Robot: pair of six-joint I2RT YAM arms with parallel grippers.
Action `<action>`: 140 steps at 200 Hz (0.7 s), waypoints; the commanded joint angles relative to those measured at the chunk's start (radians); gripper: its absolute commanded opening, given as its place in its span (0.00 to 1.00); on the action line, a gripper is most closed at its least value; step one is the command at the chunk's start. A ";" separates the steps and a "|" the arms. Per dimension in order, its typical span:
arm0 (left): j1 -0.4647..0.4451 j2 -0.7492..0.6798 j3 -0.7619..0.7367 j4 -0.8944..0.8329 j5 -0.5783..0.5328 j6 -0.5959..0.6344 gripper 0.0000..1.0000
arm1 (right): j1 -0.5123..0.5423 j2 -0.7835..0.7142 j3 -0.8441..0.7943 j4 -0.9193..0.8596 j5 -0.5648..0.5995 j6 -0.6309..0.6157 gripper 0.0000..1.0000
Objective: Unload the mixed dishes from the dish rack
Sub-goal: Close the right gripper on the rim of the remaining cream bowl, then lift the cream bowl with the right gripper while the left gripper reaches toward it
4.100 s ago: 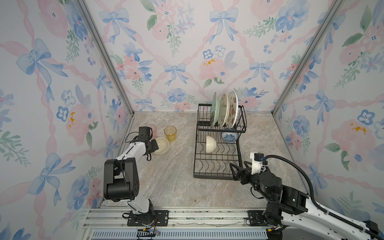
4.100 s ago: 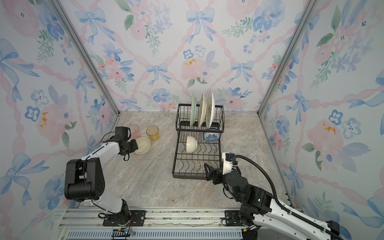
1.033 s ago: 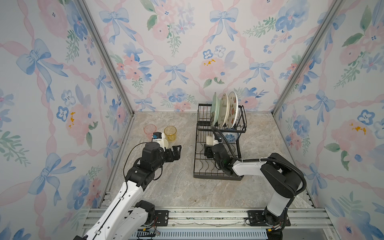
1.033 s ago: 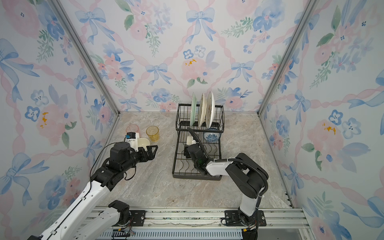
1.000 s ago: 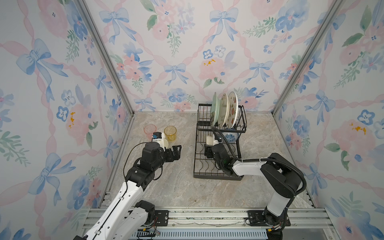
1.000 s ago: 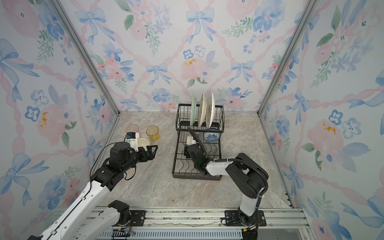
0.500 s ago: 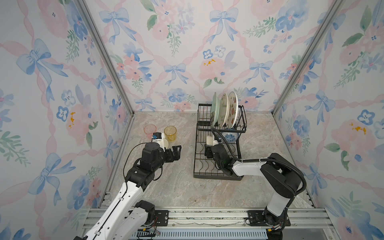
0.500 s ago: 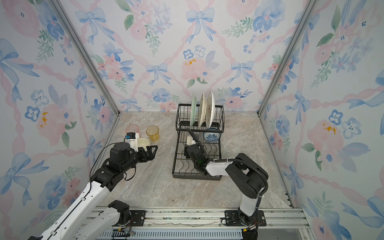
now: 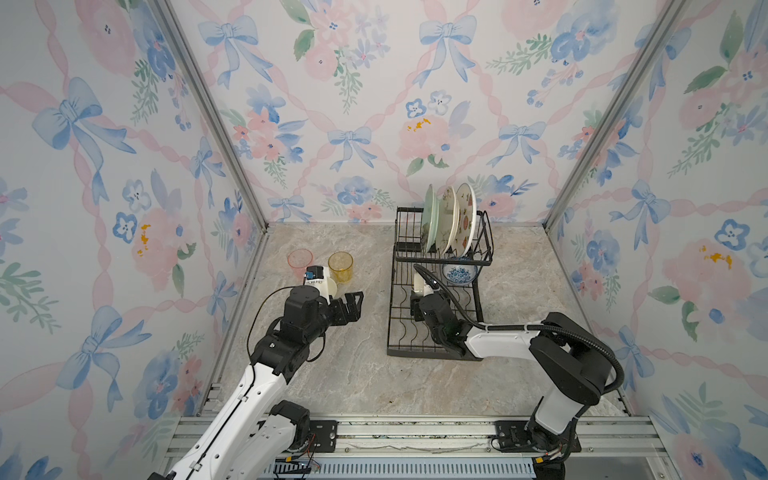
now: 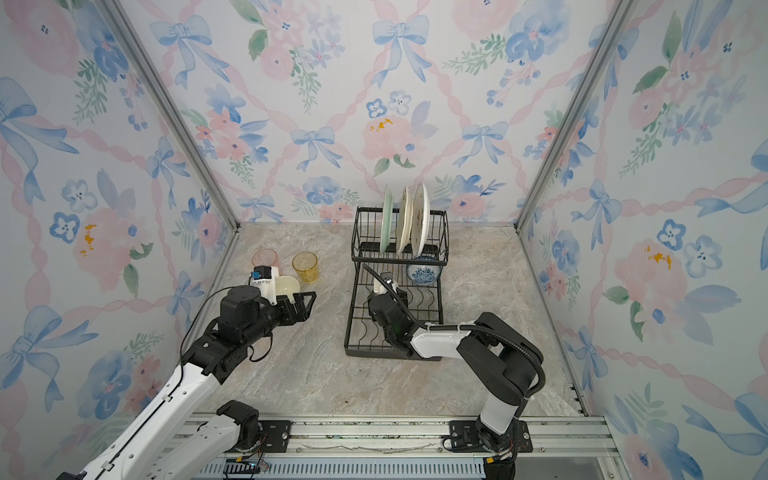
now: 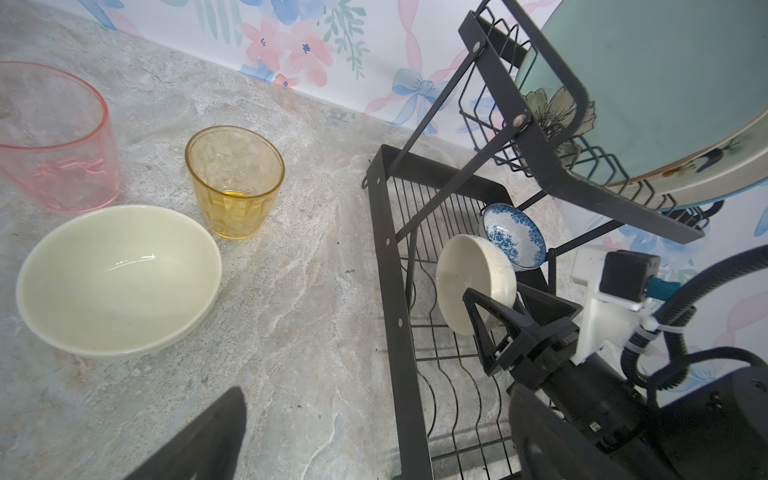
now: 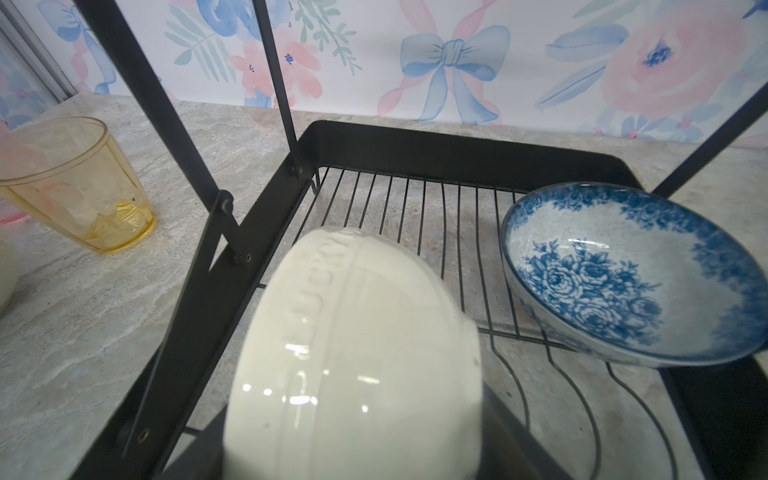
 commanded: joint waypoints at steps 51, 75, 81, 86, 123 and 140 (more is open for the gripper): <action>-0.003 -0.001 -0.014 0.037 0.042 -0.010 0.98 | 0.042 -0.199 -0.045 -0.007 0.068 0.100 0.59; -0.016 0.001 -0.039 0.054 0.046 -0.011 0.98 | 0.060 -0.245 -0.058 -0.025 0.076 0.142 0.59; -0.024 0.004 -0.041 0.056 0.043 -0.012 0.98 | 0.063 -0.257 -0.064 -0.025 0.076 0.148 0.58; -0.032 0.007 -0.042 0.057 0.038 -0.010 0.98 | 0.068 -0.268 -0.068 -0.027 0.076 0.154 0.58; -0.107 0.054 -0.021 0.056 0.032 0.000 0.98 | 0.113 -0.337 -0.100 -0.030 0.083 0.200 0.58; -0.132 0.087 -0.003 0.055 0.044 -0.004 0.98 | 0.136 -0.369 -0.119 -0.029 0.085 0.225 0.58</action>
